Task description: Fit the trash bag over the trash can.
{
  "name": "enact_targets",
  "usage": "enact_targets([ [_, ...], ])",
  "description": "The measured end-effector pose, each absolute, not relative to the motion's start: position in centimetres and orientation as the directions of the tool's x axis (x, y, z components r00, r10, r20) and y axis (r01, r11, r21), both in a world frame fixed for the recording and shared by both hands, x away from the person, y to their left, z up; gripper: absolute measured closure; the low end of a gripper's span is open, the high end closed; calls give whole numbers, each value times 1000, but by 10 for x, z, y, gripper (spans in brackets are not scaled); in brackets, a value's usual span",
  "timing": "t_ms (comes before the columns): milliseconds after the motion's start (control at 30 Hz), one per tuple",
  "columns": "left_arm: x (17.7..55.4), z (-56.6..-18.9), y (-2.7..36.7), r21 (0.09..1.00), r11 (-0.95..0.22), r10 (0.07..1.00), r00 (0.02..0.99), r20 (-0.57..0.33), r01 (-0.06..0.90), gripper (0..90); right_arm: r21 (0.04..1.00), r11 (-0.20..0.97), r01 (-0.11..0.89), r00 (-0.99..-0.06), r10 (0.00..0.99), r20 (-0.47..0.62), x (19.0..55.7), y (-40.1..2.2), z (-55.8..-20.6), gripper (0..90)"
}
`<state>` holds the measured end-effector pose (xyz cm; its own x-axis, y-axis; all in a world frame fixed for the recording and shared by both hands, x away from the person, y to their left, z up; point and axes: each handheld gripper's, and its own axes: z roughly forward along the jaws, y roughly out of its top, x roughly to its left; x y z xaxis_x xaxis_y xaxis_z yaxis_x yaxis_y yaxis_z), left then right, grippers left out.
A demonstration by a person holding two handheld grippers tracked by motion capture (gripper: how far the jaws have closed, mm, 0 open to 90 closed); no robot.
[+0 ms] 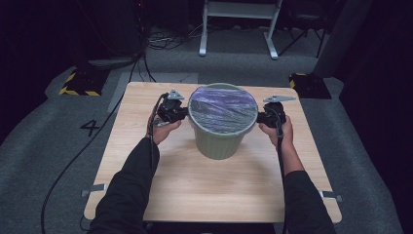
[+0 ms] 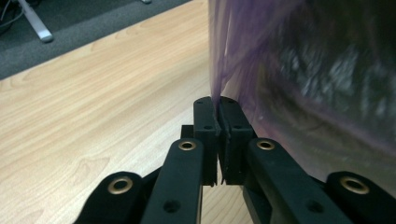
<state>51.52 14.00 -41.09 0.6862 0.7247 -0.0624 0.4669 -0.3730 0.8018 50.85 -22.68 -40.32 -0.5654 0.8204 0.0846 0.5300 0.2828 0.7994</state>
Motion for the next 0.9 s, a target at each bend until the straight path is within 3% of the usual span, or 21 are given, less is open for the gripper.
enact_targets([
  [167,511,-417,142,794,-386,717,694,-61,469,784,811,306,499,-563,826,34,504,-229,-406,827],
  [333,498,-407,150,815,-397,717,697,-11,421,561,837,306,453,-556,831,-3,497,-234,-404,627],
  [500,478,-399,161,823,-437,702,710,59,364,406,859,302,413,-549,835,-30,486,-247,-395,432],
  [567,468,-397,167,833,-437,694,716,73,339,368,857,316,407,-554,831,-44,482,-252,-392,381],
  [600,463,-395,170,841,-430,687,724,67,330,298,870,315,380,-544,837,-66,475,-259,-388,366],
  [900,417,-385,179,878,-425,606,790,96,220,241,903,363,231,-621,769,-150,429,-275,-369,321],
])
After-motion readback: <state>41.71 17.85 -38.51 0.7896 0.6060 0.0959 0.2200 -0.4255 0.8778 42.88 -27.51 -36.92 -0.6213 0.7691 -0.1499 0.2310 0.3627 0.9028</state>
